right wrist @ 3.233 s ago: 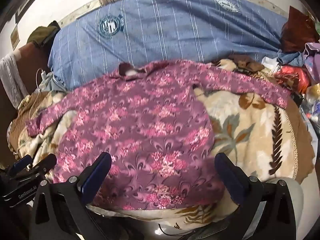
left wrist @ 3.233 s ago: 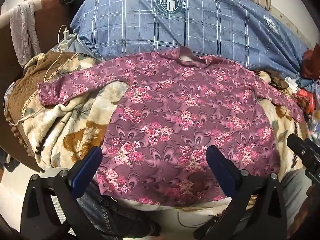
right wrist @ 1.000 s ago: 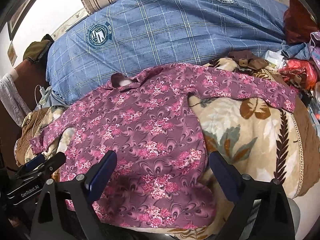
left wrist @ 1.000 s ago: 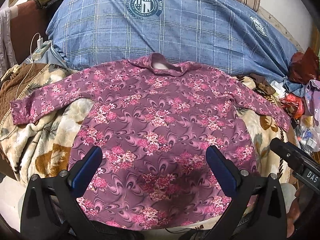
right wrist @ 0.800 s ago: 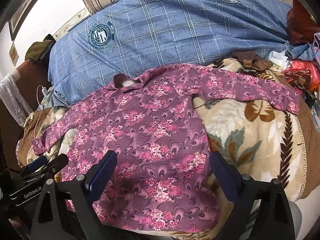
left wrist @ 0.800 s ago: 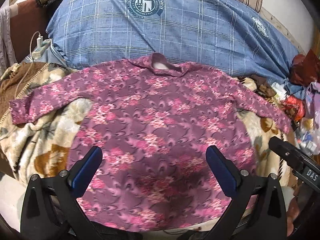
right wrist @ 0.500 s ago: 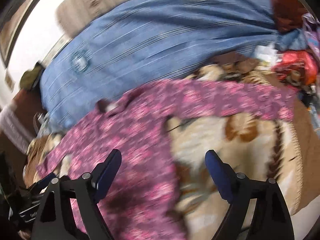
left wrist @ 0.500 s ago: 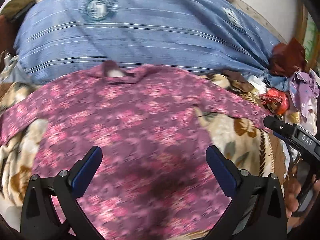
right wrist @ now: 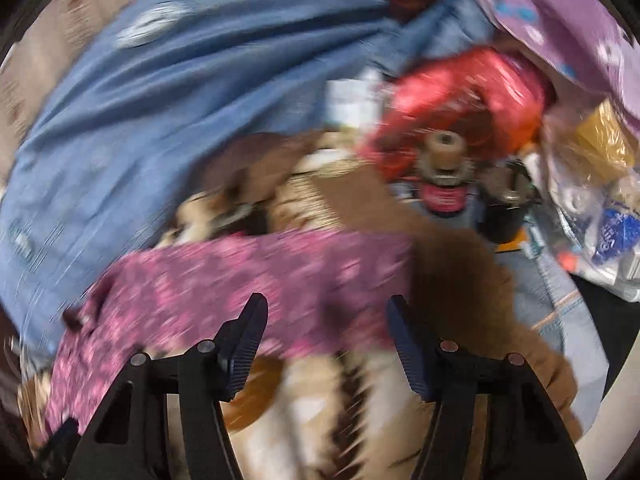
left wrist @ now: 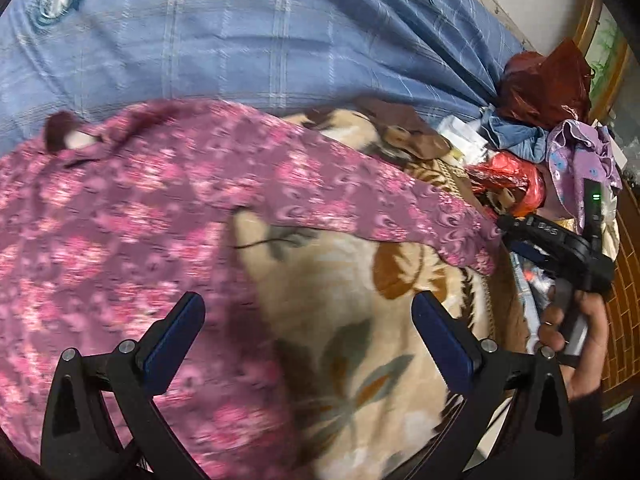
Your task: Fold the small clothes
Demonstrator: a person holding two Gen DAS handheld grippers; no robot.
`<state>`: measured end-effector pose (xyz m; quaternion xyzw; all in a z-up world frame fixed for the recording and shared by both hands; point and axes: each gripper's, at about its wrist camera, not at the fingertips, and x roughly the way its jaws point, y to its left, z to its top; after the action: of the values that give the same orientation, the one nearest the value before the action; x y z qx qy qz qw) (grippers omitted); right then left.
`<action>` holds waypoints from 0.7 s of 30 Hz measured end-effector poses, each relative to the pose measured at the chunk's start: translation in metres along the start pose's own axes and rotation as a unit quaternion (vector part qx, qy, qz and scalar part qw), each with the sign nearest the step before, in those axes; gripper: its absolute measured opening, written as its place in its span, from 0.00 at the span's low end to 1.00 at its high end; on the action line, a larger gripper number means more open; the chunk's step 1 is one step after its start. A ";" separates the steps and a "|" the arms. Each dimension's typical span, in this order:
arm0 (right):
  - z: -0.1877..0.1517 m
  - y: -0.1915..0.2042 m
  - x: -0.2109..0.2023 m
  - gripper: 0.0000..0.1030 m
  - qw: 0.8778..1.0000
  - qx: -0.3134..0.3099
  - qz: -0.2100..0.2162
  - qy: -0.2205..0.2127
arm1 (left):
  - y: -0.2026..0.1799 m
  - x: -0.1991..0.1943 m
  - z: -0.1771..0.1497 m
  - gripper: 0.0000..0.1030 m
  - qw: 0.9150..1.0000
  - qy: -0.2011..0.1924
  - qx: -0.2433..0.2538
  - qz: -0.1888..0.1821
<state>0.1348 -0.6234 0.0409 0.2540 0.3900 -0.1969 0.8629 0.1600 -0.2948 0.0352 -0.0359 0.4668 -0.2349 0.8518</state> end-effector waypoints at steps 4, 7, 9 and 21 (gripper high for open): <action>0.015 -0.026 0.033 0.60 0.999 0.021 -0.004 0.038 | -0.013 0.021 0.002 1.00 1.000 0.019 -0.007 -0.014; 0.017 -0.036 0.056 0.41 0.998 0.033 -0.012 0.061 | -0.016 0.028 0.002 1.00 0.999 0.028 -0.010 -0.019; 0.018 -0.038 0.065 0.23 0.997 0.041 0.007 0.070 | -0.016 0.028 0.001 1.00 0.999 0.030 -0.009 -0.022; -0.051 0.110 -0.081 0.02 0.984 -0.121 0.111 -0.069 | 0.061 -0.023 0.019 1.00 0.990 0.003 -0.103 -0.098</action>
<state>0.1145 -0.4942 0.1055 0.1753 0.3194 -0.0686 0.9287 0.1867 -0.2337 0.0468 -0.1677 0.4857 -0.2678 0.8150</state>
